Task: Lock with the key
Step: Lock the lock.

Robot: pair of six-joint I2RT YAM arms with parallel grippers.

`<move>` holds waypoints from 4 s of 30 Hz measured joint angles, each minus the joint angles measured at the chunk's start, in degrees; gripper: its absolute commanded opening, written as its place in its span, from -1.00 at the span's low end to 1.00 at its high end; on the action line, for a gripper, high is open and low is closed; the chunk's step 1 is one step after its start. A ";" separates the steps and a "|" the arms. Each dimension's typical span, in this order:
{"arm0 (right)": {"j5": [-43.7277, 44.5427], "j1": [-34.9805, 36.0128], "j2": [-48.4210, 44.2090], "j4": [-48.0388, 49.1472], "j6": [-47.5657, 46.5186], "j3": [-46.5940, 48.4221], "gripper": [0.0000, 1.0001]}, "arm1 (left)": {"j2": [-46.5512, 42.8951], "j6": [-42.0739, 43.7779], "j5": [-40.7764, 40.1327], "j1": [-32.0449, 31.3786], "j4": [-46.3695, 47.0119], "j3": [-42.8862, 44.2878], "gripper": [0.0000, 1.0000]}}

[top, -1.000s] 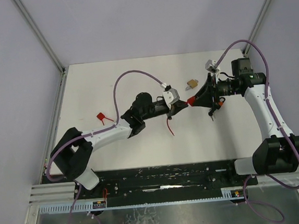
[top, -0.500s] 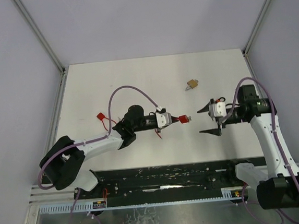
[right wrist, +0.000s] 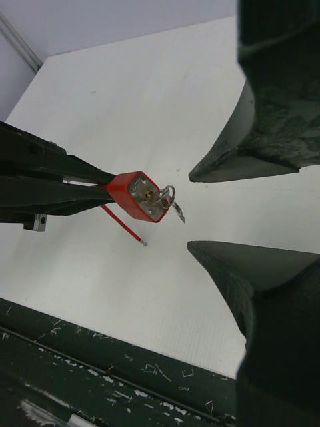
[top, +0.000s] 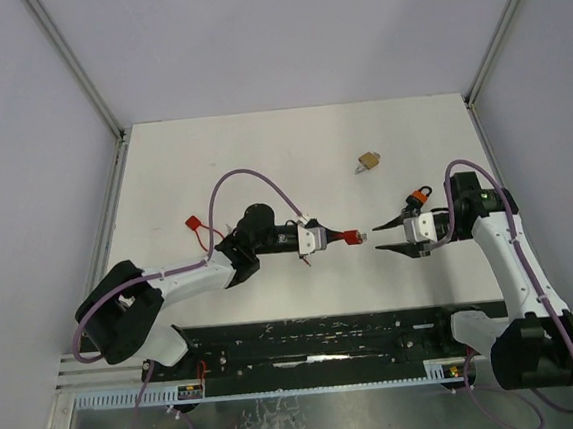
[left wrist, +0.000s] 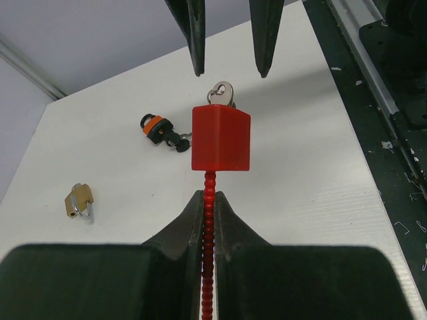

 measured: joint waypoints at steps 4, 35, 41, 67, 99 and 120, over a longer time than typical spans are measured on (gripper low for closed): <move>-0.55 0.24 3.89 -6.56 -5.09 1.11 -0.19 | 0.00 0.35 0.22 -0.04 0.00 0.00 -0.99; 1.20 5.55 0.70 8.46 10.84 1.60 -0.29 | 1.11 1.33 1.49 -1.29 -1.81 1.25 -0.99; 1.84 5.60 -0.70 7.06 9.86 1.66 -0.24 | 1.11 1.36 1.46 -1.29 -1.79 1.25 -0.99; 3.23 5.97 0.42 3.48 7.32 1.75 -0.49 | 1.09 1.42 1.46 -1.49 -1.77 1.25 -0.99; 8.52 11.50 0.48 20.41 30.75 -0.59 -0.79 | -0.46 2.45 -5.60 -1.51 0.81 -2.62 -1.00; 11.69 12.22 -3.10 24.50 37.81 -1.68 -1.00 | -0.28 2.58 -6.10 -1.49 0.11 -1.09 -0.99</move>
